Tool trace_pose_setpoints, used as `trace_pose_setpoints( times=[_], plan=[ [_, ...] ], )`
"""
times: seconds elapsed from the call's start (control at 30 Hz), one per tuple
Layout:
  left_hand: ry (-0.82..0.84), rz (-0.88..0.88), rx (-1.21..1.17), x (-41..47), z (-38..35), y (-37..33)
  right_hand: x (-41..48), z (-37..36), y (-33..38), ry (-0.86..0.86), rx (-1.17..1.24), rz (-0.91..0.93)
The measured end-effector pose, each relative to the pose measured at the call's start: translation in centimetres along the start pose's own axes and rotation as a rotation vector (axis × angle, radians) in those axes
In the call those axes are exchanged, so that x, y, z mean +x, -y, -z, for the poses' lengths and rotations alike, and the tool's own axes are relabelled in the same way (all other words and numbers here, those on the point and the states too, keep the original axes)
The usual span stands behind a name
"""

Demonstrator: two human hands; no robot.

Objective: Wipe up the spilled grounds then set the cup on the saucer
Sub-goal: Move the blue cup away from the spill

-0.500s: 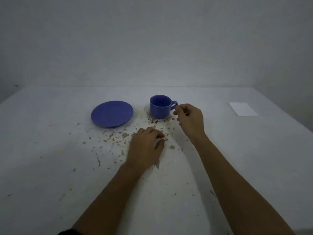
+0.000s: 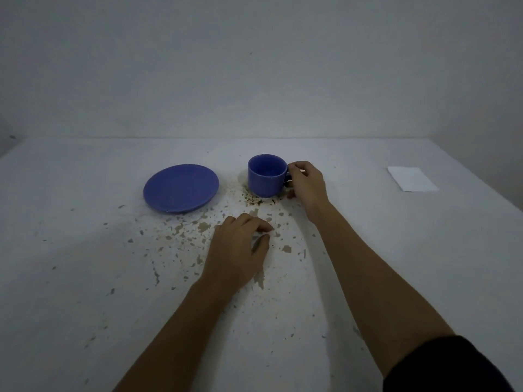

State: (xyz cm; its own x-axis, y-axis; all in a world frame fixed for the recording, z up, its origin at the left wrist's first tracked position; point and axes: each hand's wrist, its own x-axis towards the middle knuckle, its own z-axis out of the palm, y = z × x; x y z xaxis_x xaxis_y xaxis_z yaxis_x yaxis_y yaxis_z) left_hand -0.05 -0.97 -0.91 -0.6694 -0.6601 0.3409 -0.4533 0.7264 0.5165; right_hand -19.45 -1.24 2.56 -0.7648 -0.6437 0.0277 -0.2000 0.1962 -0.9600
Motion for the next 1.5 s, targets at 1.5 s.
trace_pose_setpoints(
  times=[1.5],
  plan=[
    [-0.051,-0.115,0.021,0.5,-0.3,0.3,9.1,14.4,-3.8,-0.468,0.187,-0.212]
  ],
)
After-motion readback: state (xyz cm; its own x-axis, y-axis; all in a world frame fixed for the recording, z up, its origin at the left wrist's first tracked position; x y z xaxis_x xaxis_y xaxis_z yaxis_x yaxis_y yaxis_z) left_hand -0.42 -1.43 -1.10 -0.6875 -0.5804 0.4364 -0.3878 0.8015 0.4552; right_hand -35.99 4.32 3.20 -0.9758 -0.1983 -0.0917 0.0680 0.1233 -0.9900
